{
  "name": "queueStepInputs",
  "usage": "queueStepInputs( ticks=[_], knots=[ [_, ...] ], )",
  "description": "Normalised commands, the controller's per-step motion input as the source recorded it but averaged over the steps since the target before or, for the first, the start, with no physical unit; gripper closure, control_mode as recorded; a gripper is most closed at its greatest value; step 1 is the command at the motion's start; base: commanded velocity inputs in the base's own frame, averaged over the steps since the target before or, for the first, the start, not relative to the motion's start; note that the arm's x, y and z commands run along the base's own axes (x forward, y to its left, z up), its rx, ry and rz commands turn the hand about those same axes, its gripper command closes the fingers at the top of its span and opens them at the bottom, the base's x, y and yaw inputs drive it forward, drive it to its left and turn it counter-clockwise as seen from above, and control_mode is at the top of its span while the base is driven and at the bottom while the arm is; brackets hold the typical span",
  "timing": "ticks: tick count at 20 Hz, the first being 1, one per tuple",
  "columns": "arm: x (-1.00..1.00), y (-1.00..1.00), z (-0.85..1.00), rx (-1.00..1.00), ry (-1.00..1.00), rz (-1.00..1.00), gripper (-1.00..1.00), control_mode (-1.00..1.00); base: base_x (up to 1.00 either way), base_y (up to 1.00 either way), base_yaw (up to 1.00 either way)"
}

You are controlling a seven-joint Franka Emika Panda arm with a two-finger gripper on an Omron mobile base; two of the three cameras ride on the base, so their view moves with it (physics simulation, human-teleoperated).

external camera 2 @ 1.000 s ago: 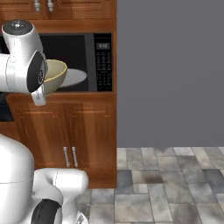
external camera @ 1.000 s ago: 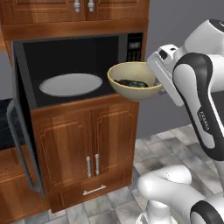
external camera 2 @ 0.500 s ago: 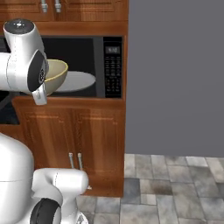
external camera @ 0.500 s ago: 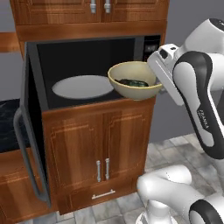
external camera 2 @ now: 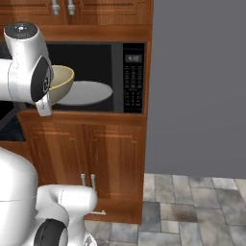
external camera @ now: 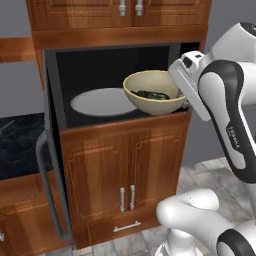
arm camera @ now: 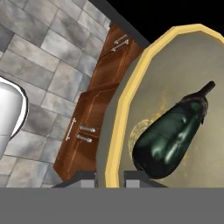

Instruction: Pick the eggplant from the sink and place it in the bowl. Then pick the bowl and place it in the microwave. Then close the microwave door and press the start button.

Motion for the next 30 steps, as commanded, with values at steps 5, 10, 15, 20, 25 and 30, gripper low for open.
queueStepInputs(
  ticks=[5, 10, 15, 20, 25, 30],
  knots=[
    [0.00, 0.00, 0.00, 0.00, 0.00, 0.00, 1.00, 1.00, 0.27, 0.48, 0.00],
    [0.00, 0.00, 0.00, 0.00, 0.00, 0.00, 1.00, 1.00, 0.39, 0.00, 0.00],
    [0.00, 0.00, 0.00, 0.00, 0.00, 0.00, 1.00, 1.00, 0.37, -0.08, 0.01],
    [0.00, 0.00, 0.00, 0.00, 0.00, 0.00, 1.00, 1.00, 0.39, -0.01, 0.00],
    [0.00, 0.00, 0.00, 0.00, 0.00, 0.00, 1.00, 1.00, 0.02, 0.00, 0.00],
    [0.07, -0.02, -0.39, 0.00, 0.00, 0.01, 1.00, -1.00, 0.00, 0.00, 0.00]
  ],
)
